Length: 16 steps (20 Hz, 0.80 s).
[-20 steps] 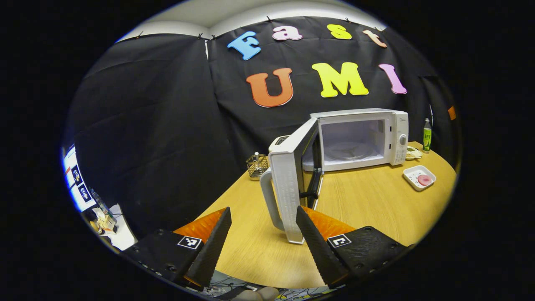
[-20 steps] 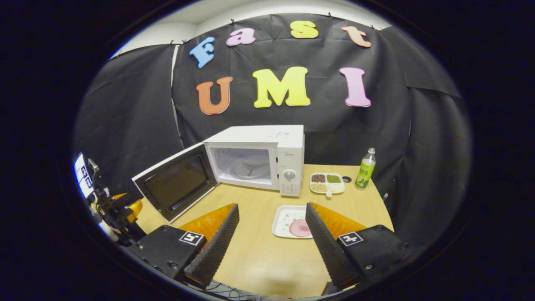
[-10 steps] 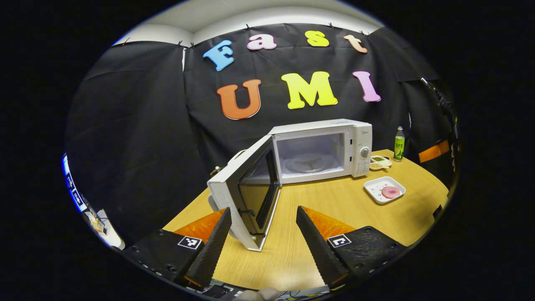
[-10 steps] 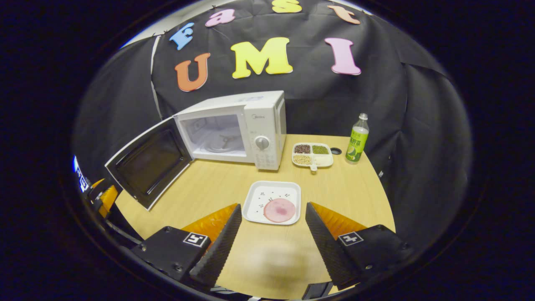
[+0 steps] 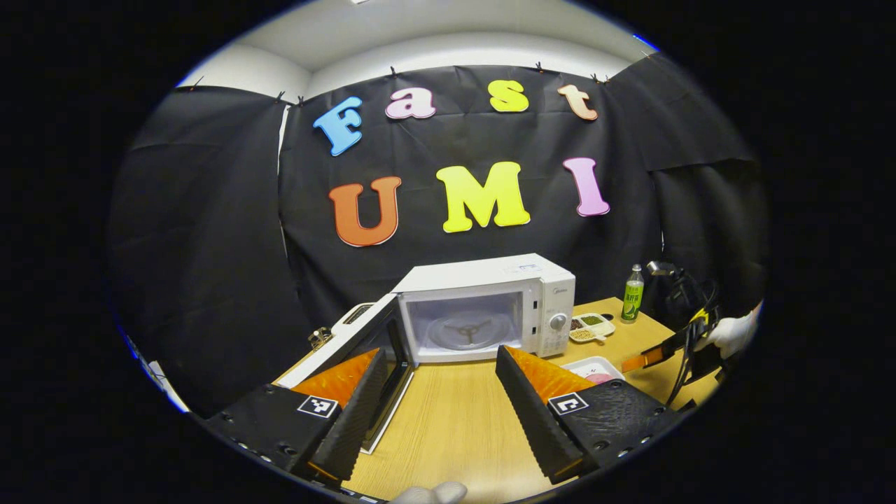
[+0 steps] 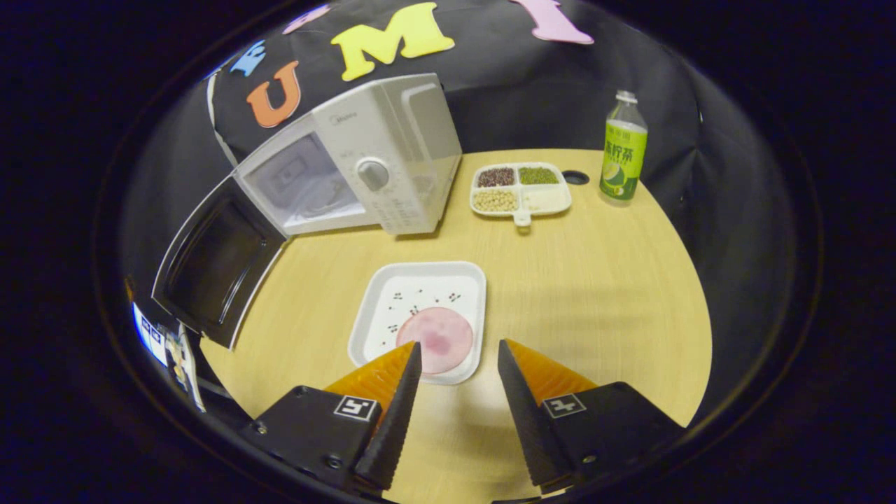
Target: Open the microwave oven with the left hand, put the food in, and close the microwave oven.
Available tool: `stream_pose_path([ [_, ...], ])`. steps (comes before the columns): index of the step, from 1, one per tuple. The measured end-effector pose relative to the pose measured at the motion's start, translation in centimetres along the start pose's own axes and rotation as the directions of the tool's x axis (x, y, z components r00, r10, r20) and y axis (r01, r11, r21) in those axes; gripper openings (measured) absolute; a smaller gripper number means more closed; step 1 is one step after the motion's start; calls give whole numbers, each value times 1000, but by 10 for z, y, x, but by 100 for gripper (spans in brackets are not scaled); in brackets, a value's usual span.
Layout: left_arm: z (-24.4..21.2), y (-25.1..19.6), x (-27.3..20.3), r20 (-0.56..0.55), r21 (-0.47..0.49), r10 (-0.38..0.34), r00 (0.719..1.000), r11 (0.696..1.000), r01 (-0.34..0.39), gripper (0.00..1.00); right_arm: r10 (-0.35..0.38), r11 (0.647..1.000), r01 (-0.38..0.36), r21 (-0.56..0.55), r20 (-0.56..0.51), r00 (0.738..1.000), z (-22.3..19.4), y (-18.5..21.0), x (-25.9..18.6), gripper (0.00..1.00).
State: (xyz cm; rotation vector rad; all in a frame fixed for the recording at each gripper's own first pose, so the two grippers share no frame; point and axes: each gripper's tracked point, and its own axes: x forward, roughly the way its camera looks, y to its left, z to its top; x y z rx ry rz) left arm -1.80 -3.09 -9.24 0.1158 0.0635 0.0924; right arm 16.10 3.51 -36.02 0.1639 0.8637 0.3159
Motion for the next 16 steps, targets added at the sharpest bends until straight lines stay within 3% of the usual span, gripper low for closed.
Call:
stream_pose_path([
  [1,6,-7,3,6,3,-3,1000,1000,3,93,10,1000,-10,12,-26,1000,0,-4,11,69],
  [2,11,-14,6,5,5,-2,1000,1000,2,93,22,1000,-21,22,-49,999,0,-7,20,56],
  [4,16,-25,7,2,6,8,1000,1000,-8,93,47,998,-43,51,-92,995,2,-9,36,52],
  [5,18,-30,9,1,3,12,1000,1000,-12,93,57,997,-50,65,-113,992,5,-8,42,60],
  [6,19,-35,9,-3,2,18,1000,1000,-18,93,69,995,-59,74,-130,989,7,-6,46,47],
  [9,20,-43,9,-20,10,42,999,999,-42,93,68,996,-56,67,-197,978,9,-3,57,24],
  [10,19,-46,8,-25,16,50,998,999,-50,93,68,996,-55,64,-223,973,8,-2,58,35],
  [11,19,-46,7,-29,22,60,998,998,-60,93,56,997,-42,61,-235,970,10,-2,61,19],
  [13,20,-48,5,-31,27,75,997,997,-75,93,39,998,-23,62,-266,963,12,-4,64,20],
  [16,19,-52,3,-39,26,97,995,995,-96,93,59,990,-15,139,-321,945,12,-2,64,10],
])
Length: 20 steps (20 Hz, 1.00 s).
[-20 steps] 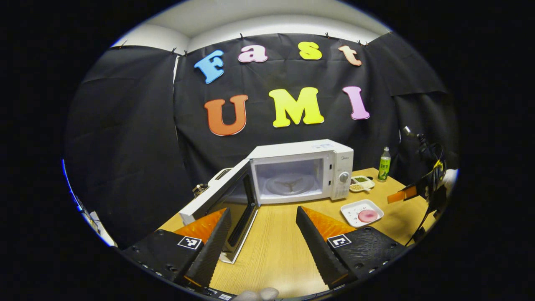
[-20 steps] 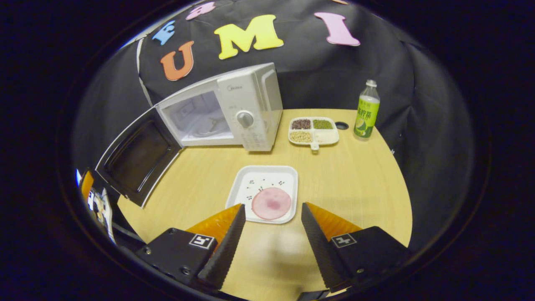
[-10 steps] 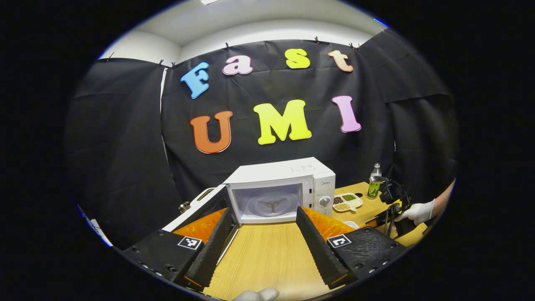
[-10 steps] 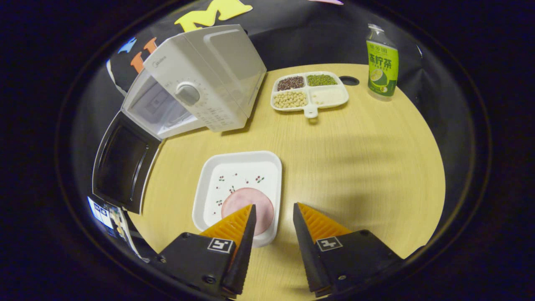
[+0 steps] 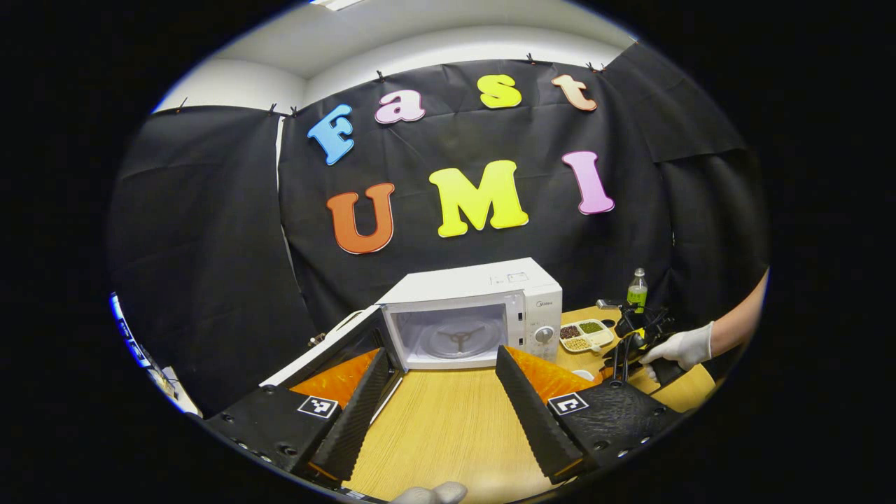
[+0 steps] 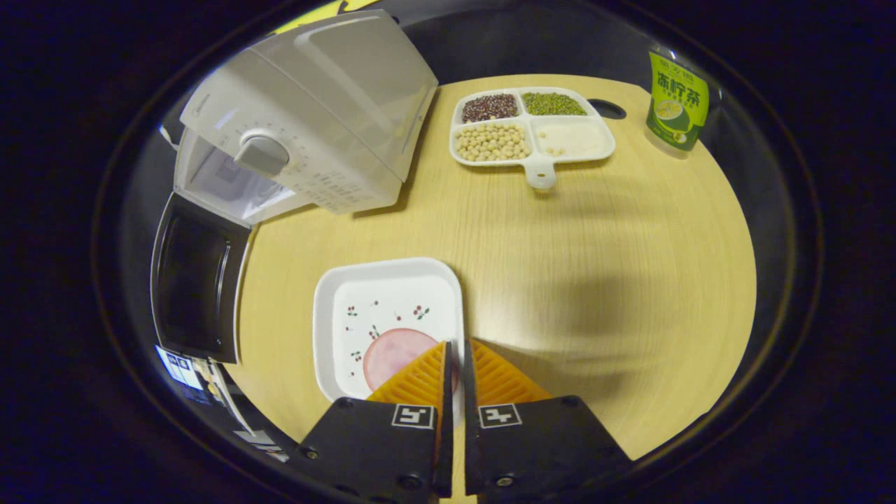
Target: Open the microwave oven with the left hand, put the food in, and close the microwave oven.
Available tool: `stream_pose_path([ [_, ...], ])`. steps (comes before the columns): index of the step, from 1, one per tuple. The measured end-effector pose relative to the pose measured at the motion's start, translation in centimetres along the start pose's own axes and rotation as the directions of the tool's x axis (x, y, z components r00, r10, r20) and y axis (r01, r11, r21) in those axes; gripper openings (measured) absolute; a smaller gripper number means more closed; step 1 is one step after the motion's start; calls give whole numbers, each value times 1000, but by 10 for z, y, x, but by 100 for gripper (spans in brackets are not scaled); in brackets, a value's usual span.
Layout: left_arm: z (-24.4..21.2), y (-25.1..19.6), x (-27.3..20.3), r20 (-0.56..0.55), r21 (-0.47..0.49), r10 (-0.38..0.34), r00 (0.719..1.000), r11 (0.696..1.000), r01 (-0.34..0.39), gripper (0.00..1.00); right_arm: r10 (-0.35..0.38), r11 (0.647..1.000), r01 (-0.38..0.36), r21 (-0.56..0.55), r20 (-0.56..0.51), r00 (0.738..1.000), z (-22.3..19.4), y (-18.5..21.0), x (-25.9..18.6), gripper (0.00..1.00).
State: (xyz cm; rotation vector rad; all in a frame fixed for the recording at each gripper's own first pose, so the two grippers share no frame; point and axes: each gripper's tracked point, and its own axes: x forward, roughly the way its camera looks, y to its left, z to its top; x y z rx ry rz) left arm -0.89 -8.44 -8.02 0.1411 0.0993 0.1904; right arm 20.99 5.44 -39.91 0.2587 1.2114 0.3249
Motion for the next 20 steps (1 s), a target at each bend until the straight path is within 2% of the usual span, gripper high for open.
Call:
stream_pose_path([
  [3,-4,-2,-2,-14,-7,19,1000,1000,-20,93,46,996,-42,77,-48,998,-1,1,0,4],
  [5,-3,-1,-4,-17,-11,33,999,999,-33,93,92,992,-85,98,-62,994,-2,2,0,4],
  [9,-10,7,-4,-33,5,44,999,999,-44,93,182,969,-174,177,-30,983,-9,7,-2,4],
  [11,-12,14,-3,-38,6,47,998,999,-47,93,234,948,-230,221,7,972,-10,17,-5,4],
  [14,-13,26,3,-40,-10,43,998,999,-43,93,258,932,-266,246,67,964,-7,24,-10,4],
  [20,-17,57,13,-41,8,9,999,1000,-9,93,313,872,-379,311,241,919,1,62,-40,3],
])
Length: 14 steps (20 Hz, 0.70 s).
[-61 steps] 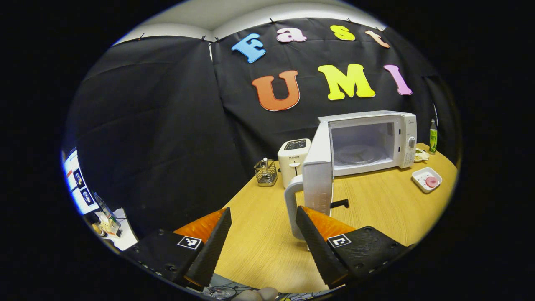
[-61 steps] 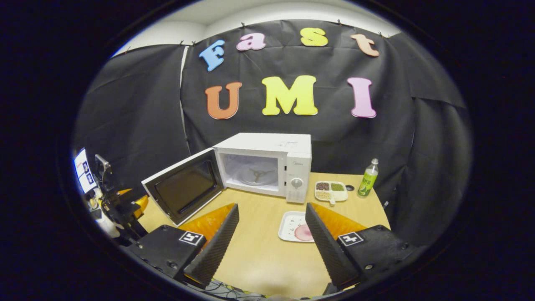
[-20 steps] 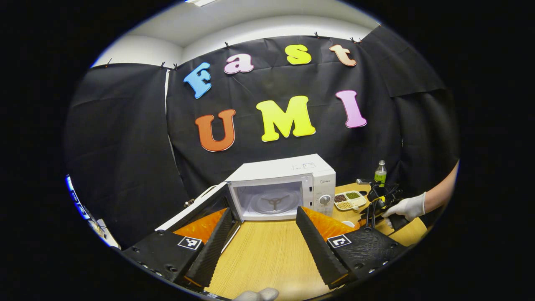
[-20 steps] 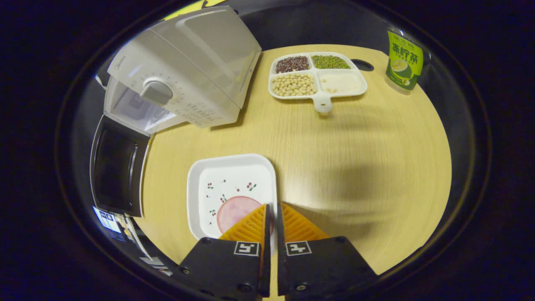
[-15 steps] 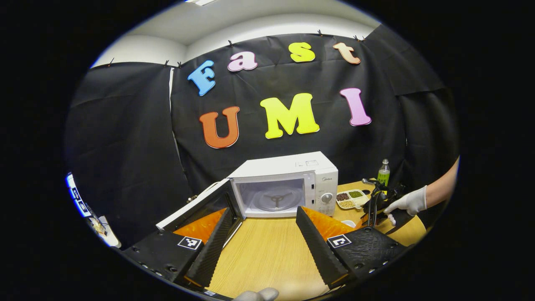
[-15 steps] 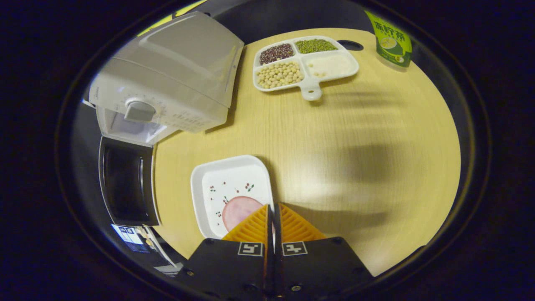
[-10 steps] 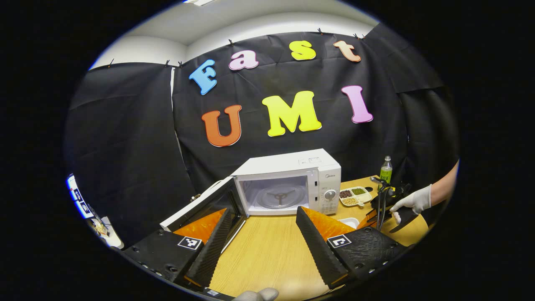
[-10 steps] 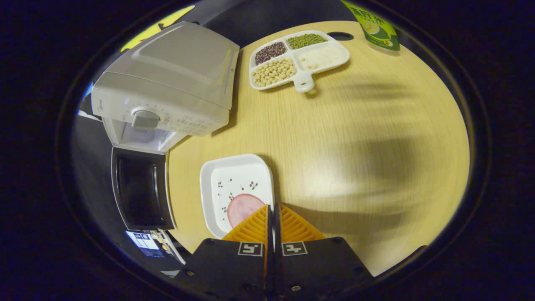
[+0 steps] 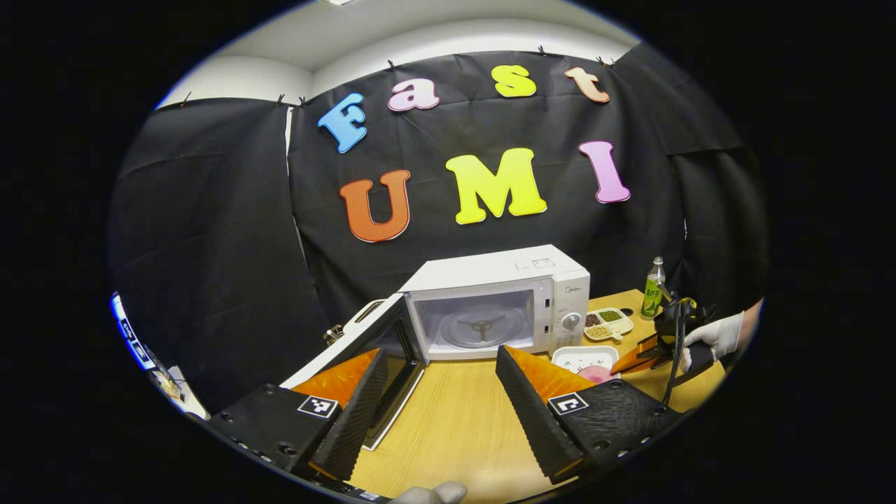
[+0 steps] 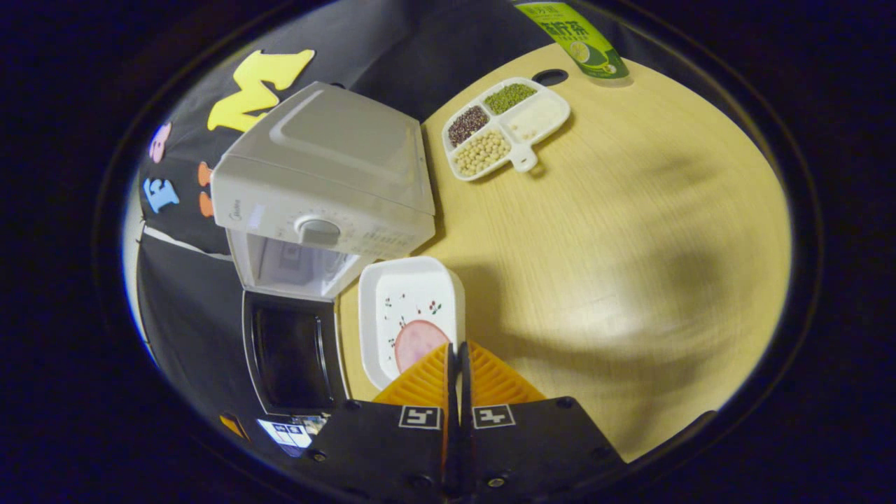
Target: Open the microwave oven with the left hand, put the food in, and close the microwave oven.
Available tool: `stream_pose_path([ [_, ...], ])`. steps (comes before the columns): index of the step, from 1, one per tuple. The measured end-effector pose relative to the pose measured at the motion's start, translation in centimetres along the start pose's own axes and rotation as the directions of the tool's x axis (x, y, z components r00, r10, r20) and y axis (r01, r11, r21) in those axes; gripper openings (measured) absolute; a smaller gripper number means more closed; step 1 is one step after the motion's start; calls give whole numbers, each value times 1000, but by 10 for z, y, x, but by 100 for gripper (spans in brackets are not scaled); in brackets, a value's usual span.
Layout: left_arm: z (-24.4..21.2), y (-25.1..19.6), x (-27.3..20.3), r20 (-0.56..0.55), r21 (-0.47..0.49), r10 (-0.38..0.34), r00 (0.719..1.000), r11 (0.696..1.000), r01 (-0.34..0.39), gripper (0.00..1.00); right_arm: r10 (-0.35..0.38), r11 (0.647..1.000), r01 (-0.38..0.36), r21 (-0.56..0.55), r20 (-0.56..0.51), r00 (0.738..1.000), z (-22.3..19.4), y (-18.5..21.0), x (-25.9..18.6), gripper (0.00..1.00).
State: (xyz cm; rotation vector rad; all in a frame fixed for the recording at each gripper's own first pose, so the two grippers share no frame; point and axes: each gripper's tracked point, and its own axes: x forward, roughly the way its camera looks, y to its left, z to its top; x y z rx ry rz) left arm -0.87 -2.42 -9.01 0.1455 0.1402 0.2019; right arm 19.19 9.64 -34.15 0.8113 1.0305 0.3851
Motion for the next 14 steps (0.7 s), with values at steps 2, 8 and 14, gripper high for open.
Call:
stream_pose_path([
  [2,-2,15,2,-4,-4,-4,1000,1000,4,93,32,999,-33,26,39,999,-8,19,-3,4],
  [8,-10,62,-2,-17,-9,-23,1000,1000,23,93,115,986,-132,102,155,981,-40,76,8,4],
  [14,-2,112,-17,25,40,-18,1000,999,17,93,134,957,-208,200,330,934,-65,129,50,3],
])
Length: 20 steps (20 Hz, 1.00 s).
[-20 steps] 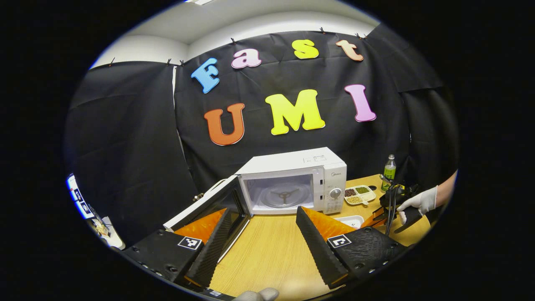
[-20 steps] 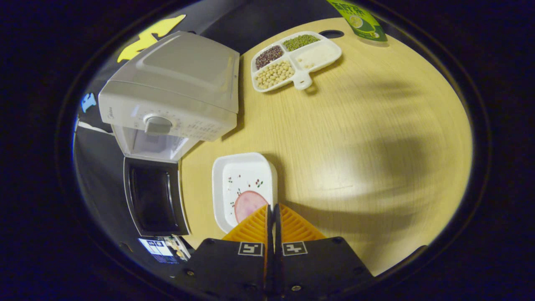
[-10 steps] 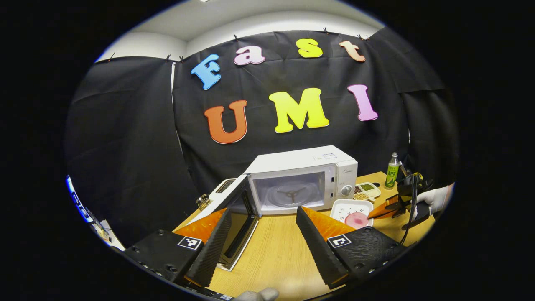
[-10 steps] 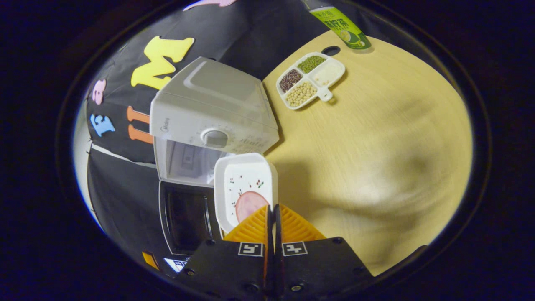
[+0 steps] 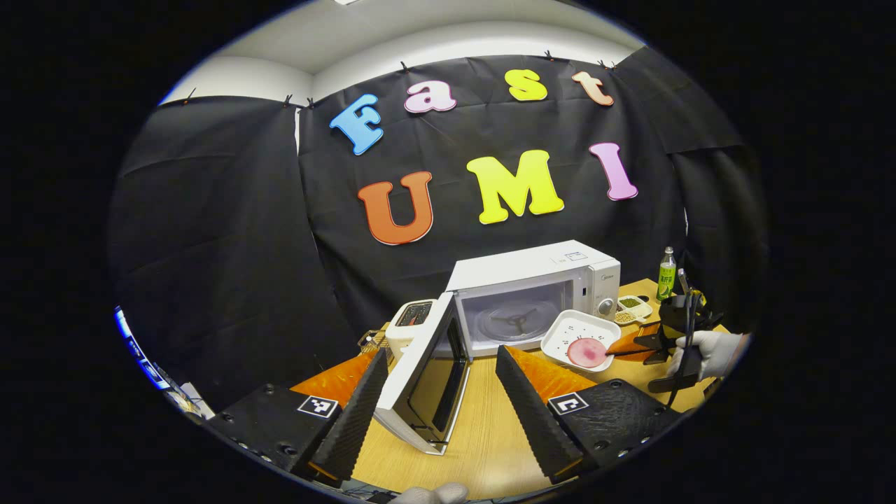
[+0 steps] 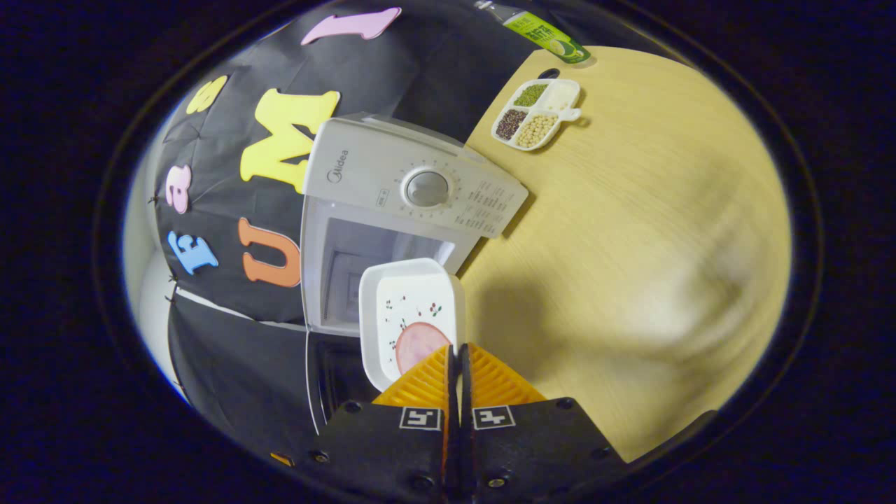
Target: Open the microwave oven with the left hand, put the food in, and close the microwave oven.
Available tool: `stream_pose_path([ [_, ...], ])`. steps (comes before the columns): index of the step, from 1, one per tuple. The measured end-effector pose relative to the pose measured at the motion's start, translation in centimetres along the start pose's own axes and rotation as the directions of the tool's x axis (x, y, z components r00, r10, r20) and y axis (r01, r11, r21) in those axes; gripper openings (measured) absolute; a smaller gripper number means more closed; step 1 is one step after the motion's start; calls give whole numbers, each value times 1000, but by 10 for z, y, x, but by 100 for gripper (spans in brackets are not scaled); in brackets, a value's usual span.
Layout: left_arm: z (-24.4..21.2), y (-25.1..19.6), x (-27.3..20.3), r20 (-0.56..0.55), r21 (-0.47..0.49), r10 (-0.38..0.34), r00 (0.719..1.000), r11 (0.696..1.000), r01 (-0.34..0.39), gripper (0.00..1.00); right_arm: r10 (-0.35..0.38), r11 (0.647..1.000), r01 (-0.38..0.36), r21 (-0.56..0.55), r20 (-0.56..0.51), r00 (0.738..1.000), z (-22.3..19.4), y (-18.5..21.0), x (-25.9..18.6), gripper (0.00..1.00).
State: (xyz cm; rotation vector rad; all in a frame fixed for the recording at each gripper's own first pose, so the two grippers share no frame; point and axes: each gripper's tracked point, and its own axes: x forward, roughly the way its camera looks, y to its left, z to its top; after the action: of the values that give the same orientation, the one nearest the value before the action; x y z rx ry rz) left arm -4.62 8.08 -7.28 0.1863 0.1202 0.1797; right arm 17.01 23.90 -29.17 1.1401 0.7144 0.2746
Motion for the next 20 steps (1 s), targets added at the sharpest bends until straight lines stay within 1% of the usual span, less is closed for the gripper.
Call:
stream_pose_path([
  [1,-3,7,-2,0,3,-1,1000,1000,1,93,8,1000,-8,2,31,999,-7,8,8,4],
  [2,-6,13,-4,-1,5,0,1000,1000,0,93,9,1000,-10,5,61,998,-14,15,17,0],
  [3,-10,20,-7,-3,10,2,1000,1000,-2,93,26,1000,-27,13,81,996,-21,24,25,4],
  [4,-14,27,-9,0,13,4,1000,1000,-4,93,44,999,-46,11,110,993,-27,33,34,3],
  [5,-15,34,-12,2,13,4,1000,1000,-4,93,62,998,-63,7,131,989,-33,42,41,0],
  [6,-20,42,-14,4,14,13,1000,1000,-13,93,92,996,-95,5,169,981,-37,52,49,0],
  [7,-28,49,-15,-3,12,21,1000,1000,-21,93,99,995,-103,7,207,973,-38,58,57,0],
  [8,-35,55,-19,-4,4,32,999,999,-32,93,101,994,-110,25,243,965,-40,59,65,3],
  [9,-41,57,-24,7,-5,29,1000,1000,-29,93,95,992,-113,54,265,960,-42,60,74,0],
  [10,-49,61,-26,-6,-10,37,999,999,-37,93,87,989,-116,89,280,956,-45,62,86,4],
  [13,-69,70,-30,-40,-13,52,998,999,-53,93,84,973,-147,178,317,944,-45,70,116,4],
  [15,-74,74,-29,-45,-22,55,997,998,-56,93,75,973,-147,179,355,932,-36,77,134,4],
  [17,-81,76,-25,-57,-38,57,997,998,-59,93,40,976,-120,180,397,917,-24,76,150,3],
  [20,-85,84,-19,-66,-43,73,995,996,-76,93,40,978,-119,171,407,913,-10,81,181,4],
])
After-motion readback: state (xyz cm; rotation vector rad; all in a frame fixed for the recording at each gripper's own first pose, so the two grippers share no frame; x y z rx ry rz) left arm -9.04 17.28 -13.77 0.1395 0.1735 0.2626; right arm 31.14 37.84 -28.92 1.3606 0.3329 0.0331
